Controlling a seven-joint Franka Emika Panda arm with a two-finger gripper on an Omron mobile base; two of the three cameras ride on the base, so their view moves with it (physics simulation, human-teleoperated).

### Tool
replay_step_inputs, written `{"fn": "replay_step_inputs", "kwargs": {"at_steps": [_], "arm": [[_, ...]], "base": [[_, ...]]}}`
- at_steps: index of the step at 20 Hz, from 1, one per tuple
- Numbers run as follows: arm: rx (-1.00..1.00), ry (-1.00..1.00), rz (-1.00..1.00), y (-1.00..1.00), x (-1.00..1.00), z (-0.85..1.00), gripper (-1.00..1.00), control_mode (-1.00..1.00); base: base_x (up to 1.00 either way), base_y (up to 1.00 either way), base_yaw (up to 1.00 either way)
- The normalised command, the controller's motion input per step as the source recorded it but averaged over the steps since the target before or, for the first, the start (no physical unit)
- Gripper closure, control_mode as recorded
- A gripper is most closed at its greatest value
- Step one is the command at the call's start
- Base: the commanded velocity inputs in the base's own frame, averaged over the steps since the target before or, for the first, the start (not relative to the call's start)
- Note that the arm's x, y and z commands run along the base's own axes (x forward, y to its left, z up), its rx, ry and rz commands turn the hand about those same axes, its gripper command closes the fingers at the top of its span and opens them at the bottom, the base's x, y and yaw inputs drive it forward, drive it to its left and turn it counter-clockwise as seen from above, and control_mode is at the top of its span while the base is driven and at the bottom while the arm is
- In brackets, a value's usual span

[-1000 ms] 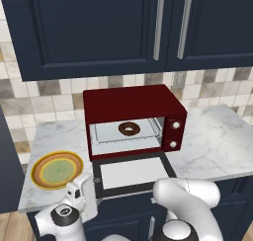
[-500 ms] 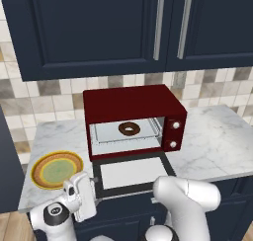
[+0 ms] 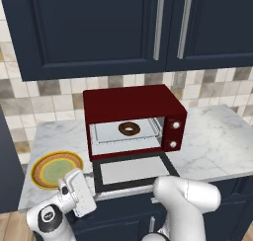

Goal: Pick up the bagel from the plate, place it on the toaster oven rack, close the door, and set the timer.

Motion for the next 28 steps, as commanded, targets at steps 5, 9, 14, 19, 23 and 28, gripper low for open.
{"fn": "replay_step_inputs", "kwargs": {"at_steps": [5,9,14,19,23,28], "arm": [[-0.06,-0.03,0.05,-0.03,0.24,0.71,-1.00,-1.00],[-0.01,0.01,0.13,-0.26,0.51,0.70,-1.00,-1.00],[0.00,0.05,0.25,-0.43,0.55,0.56,-1.00,-1.00],[0.00,0.05,0.37,-0.52,0.51,0.20,-1.00,-1.00],[0.00,0.06,0.49,-0.57,0.56,0.03,-1.00,-1.00],[-0.01,0.10,0.52,-0.47,0.42,0.00,-1.00,-1.00]], "base": [[0.00,0.00,0.00],[0.00,0.00,0.00],[0.00,0.00,0.00],[0.00,0.00,0.00],[0.00,0.00,0.00],[0.00,0.00,0.00]]}}
